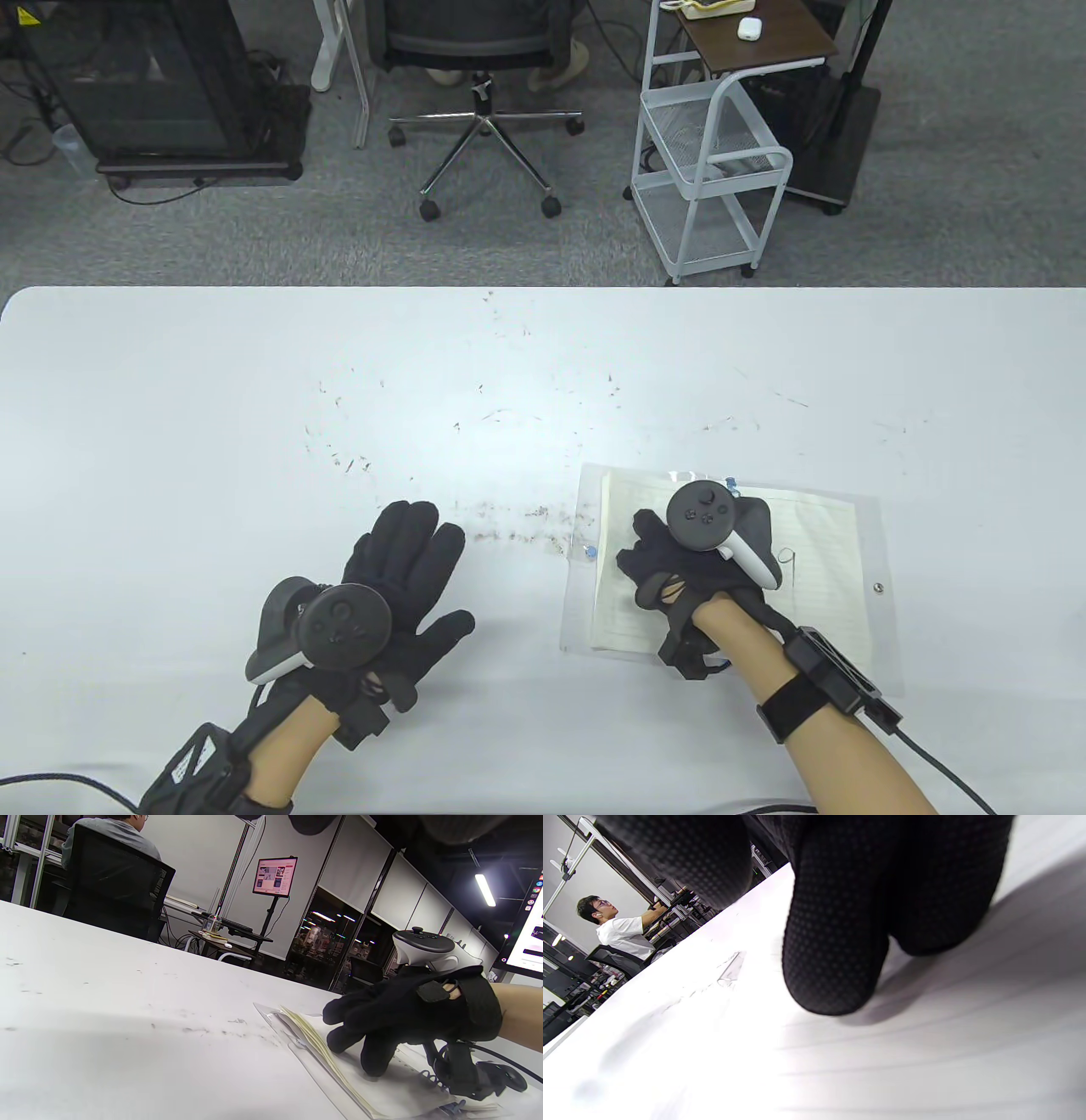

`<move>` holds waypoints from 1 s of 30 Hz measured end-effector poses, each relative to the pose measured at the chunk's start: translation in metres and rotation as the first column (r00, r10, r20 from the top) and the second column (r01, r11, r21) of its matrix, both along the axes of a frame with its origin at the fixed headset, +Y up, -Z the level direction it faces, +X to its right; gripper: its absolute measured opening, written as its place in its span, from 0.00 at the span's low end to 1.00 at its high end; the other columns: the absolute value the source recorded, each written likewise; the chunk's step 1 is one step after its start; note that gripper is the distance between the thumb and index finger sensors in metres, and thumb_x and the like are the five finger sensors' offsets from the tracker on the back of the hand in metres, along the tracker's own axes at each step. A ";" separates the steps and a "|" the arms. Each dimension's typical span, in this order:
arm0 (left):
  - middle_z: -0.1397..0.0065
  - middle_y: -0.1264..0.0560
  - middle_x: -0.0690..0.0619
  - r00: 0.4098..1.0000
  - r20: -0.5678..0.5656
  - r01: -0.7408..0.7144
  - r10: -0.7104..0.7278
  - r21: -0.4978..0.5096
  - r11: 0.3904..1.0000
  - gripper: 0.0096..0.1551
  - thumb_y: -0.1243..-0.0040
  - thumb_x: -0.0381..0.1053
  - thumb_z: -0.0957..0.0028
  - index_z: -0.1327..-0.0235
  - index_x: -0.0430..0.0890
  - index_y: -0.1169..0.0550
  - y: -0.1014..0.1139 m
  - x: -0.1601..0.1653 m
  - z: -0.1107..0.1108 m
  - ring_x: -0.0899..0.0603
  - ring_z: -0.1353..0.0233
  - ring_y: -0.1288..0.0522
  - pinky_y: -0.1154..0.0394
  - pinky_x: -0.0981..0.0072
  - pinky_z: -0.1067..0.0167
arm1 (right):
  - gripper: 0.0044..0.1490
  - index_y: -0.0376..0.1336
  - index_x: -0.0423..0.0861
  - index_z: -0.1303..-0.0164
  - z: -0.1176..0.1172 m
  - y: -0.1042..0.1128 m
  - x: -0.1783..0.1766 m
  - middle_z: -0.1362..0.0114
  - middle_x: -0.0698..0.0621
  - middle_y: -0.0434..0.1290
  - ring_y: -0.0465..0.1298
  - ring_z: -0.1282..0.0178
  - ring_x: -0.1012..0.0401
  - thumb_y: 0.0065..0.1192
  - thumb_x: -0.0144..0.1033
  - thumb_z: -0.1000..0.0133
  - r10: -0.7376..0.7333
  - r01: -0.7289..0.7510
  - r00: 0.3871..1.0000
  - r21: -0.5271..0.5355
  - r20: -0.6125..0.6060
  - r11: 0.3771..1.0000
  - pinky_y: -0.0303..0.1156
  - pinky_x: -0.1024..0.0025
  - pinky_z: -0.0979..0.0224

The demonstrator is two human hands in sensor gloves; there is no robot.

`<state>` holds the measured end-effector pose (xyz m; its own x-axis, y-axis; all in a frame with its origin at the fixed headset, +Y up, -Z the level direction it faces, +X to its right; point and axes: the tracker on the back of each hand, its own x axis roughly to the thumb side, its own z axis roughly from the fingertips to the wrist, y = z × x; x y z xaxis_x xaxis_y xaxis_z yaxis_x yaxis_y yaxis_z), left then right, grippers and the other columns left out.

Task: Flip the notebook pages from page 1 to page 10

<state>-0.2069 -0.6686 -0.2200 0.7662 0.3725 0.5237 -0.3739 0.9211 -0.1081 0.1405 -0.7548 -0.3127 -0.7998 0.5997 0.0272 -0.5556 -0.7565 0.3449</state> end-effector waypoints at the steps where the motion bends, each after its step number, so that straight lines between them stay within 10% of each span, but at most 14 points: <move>1: 0.14 0.56 0.44 1.000 -0.001 0.000 0.000 0.000 1.000 0.51 0.50 0.74 0.51 0.17 0.51 0.45 0.000 0.000 0.000 0.28 0.14 0.59 0.50 0.26 0.27 | 0.41 0.53 0.34 0.33 0.000 0.000 0.001 0.39 0.35 0.75 0.90 0.62 0.60 0.65 0.46 0.45 -0.006 0.006 1.000 0.001 0.004 1.000 0.84 0.59 0.53; 14: 0.14 0.56 0.44 1.000 -0.009 -0.011 0.011 0.008 1.000 0.51 0.50 0.74 0.51 0.17 0.51 0.45 0.002 -0.002 0.000 0.28 0.14 0.59 0.50 0.26 0.27 | 0.52 0.43 0.34 0.29 0.016 0.041 0.102 0.30 0.29 0.65 0.84 0.48 0.44 0.63 0.55 0.45 -0.052 0.009 0.972 0.184 0.229 0.983 0.76 0.42 0.45; 20: 0.14 0.56 0.44 1.000 -0.001 0.001 -0.001 0.000 1.000 0.51 0.50 0.74 0.51 0.17 0.51 0.45 0.001 0.000 0.000 0.28 0.14 0.59 0.50 0.26 0.27 | 0.59 0.34 0.40 0.27 0.026 0.016 0.152 0.22 0.28 0.47 0.56 0.27 0.27 0.61 0.64 0.45 0.112 -0.135 0.960 0.074 0.257 0.988 0.57 0.27 0.34; 30: 0.14 0.56 0.44 1.000 -0.015 0.020 -0.021 -0.044 0.999 0.51 0.50 0.74 0.51 0.17 0.51 0.45 -0.007 0.001 -0.004 0.28 0.14 0.59 0.50 0.26 0.27 | 0.69 0.26 0.43 0.28 0.024 -0.016 0.158 0.27 0.19 0.34 0.39 0.28 0.19 0.57 0.78 0.48 0.402 -0.387 0.912 -0.148 0.088 0.910 0.43 0.20 0.33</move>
<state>-0.2063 -0.6755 -0.2243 0.7820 0.3788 0.4950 -0.3568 0.9232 -0.1429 0.2981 -0.7710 -0.2892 -0.9648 0.2272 -0.1323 -0.2618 -0.8767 0.4035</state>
